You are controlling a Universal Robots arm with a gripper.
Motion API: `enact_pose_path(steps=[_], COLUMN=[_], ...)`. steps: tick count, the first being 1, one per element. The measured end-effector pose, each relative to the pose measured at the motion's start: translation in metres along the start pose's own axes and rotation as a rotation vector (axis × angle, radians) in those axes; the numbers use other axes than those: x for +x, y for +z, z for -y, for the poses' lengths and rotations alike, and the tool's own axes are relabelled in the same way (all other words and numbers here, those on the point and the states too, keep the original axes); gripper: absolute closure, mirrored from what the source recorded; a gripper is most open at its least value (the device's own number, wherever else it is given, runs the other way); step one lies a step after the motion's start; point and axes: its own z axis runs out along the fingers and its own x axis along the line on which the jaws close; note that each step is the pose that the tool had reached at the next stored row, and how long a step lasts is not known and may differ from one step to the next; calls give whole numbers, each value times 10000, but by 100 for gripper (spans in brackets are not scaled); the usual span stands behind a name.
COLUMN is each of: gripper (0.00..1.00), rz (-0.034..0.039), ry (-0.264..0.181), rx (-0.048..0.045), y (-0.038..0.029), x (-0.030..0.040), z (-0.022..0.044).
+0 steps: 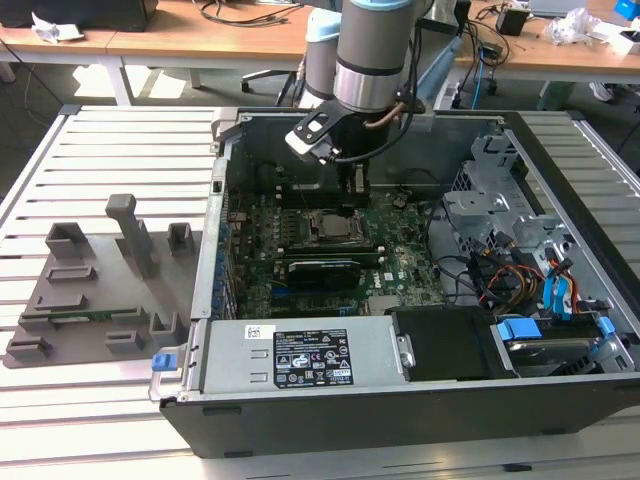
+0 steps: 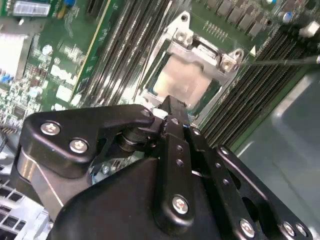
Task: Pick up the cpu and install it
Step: 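Close the cpu cover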
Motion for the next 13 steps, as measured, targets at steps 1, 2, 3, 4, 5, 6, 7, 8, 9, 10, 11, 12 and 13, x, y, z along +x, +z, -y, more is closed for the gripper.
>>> enact_pose_path(steps=[1,2,3,4,5,6,7,8,9,10,11,12,13], gripper=[89,89,89,89,89,89,89,89,89,89,89,89,89], rz=[0,2,1,5,7,7,6,6,8,10,10,11,13], ry=[2,-27,-75,-134,-165,-195,-233,-253,-280,-311,-328,-345,-365], rx=[1,-1,-7,-10,-12,-16,-20,-23,-24,-27,-28,-29,-30], y=[81,163,180,193,201,210,225,236,251,269,279,285,292], x=[7,39,57,73,83,94,111,121,130,139,144,148,153], z=[146,273,285,297,304,312,325,332,340,351,357,362,365])
